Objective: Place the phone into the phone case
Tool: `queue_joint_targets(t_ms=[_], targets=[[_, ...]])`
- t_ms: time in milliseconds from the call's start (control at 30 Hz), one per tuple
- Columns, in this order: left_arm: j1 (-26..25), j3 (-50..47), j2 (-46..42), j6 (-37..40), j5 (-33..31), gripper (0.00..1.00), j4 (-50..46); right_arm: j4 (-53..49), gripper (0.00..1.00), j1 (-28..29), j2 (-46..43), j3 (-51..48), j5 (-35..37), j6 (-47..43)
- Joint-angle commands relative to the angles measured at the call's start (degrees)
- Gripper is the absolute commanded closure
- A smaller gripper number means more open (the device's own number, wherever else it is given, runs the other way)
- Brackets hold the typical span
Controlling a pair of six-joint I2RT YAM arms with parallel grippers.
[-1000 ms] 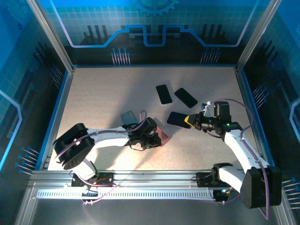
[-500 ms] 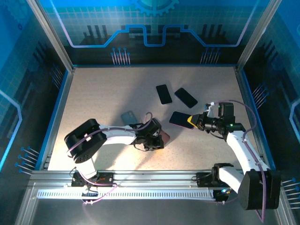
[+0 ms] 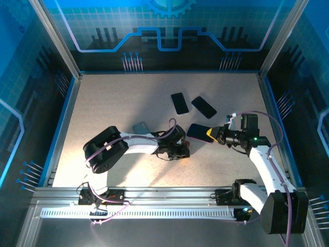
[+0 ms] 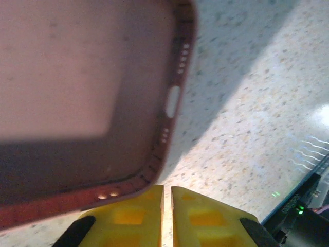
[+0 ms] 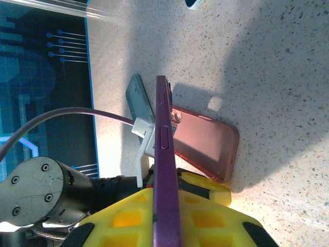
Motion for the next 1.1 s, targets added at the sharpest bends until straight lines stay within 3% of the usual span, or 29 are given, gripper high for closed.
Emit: queue_joint_targets(t_ms=[0, 267, 500, 700, 1067], targets=[[0.3, 0.5, -2.1, 1.0, -0.6, 0.87, 2.3, -1.3, 1.0, -0.9, -2.0, 1.2, -2.6, -0.3], [7.2, -13.9, -15.8, -2.2, 1.2, 0.87, 9.7, -1.5, 1.0, 2.1, -5.5, -1.7, -0.2, 2.8], [16.1, -19.9, -25.1, 2.0, -0.5, 0.87, 4.5, 4.6, 1.0, 13.6, -5.5, -4.3, 7.4, 10.2], [20.1, -21.1, -24.6, 2.5, -1.1, 0.88, 3.9, 12.6, 1.0, 22.9, 0.2, -4.6, 12.6, 14.4], [23.8, -20.7, -19.1, 5.3, -0.1, 0.9, 3.3, 22.1, 1.0, 27.3, 8.7, -3.5, 15.3, 18.2]])
